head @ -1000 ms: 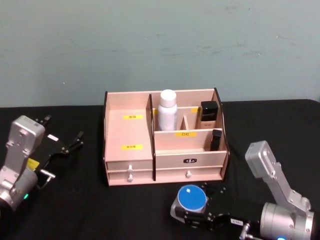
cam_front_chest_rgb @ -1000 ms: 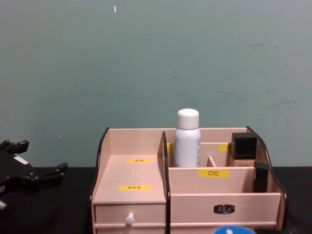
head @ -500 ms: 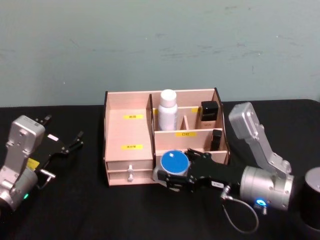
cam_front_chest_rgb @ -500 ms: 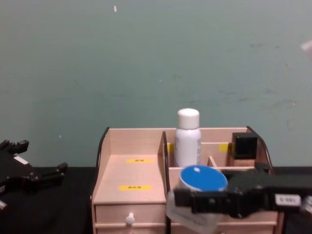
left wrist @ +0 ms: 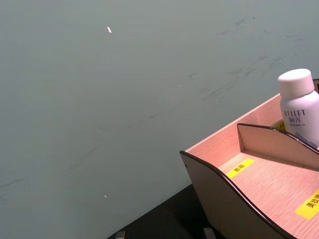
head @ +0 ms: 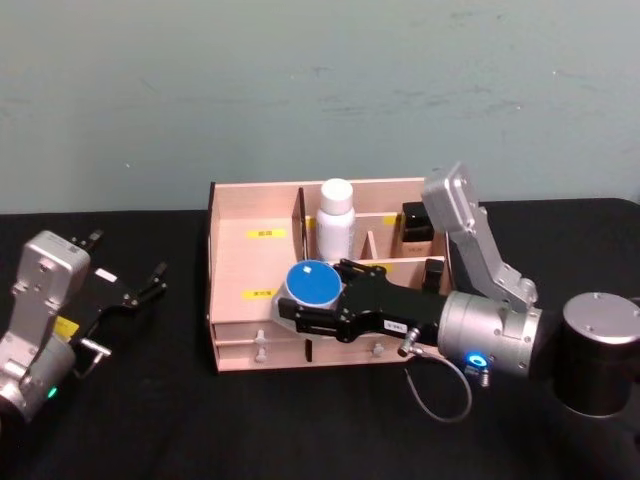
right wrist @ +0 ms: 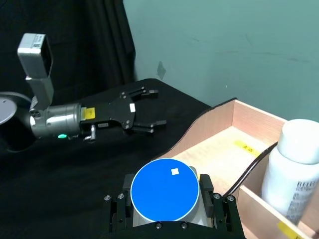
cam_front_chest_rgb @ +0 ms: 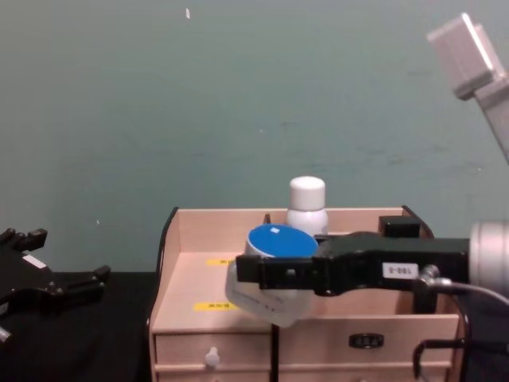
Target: Pick up the facial cleanser and watermelon frost from the table and place them into the tiered storage box.
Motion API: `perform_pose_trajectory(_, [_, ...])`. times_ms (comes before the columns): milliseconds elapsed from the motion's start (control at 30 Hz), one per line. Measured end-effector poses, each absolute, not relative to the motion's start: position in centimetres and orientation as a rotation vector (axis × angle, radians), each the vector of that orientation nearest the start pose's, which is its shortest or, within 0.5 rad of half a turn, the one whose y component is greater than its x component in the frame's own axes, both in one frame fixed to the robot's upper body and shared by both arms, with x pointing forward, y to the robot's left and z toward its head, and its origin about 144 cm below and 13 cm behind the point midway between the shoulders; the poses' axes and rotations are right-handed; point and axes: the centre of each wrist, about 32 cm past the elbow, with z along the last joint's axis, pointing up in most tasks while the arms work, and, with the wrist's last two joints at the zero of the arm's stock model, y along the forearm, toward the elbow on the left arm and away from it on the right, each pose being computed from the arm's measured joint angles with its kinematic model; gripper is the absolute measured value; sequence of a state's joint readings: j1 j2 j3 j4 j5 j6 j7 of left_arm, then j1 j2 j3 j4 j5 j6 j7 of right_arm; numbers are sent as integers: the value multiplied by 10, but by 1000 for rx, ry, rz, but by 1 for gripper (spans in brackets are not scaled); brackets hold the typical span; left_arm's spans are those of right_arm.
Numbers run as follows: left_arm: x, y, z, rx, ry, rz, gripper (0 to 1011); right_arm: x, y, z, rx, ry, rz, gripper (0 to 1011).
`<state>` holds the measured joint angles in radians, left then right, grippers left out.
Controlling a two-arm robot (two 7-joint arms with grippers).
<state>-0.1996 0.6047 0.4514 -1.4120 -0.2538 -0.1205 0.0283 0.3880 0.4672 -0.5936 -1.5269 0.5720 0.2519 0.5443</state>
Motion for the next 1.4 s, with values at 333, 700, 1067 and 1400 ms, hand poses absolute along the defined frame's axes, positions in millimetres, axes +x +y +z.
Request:
perform_pose_trajectory(333, [489,310,1140,304,-285,1248,1010,539,-193,1204,-130,152,-539,804])
perform_pose_trajectory(700, [489,310,1140,305,-285,1248,1010,554,-182,1204,-120,157,-538,804])
perform_pose_trajectory(1067, [489,310,1140,304,-285,1248,1010,561,-172,1205,-140,150,-534,804])
perform_pose_trajectory(1400, [489,310,1140,304,-285,1248,1010,571,-164,1201,-164,157,-536,804])
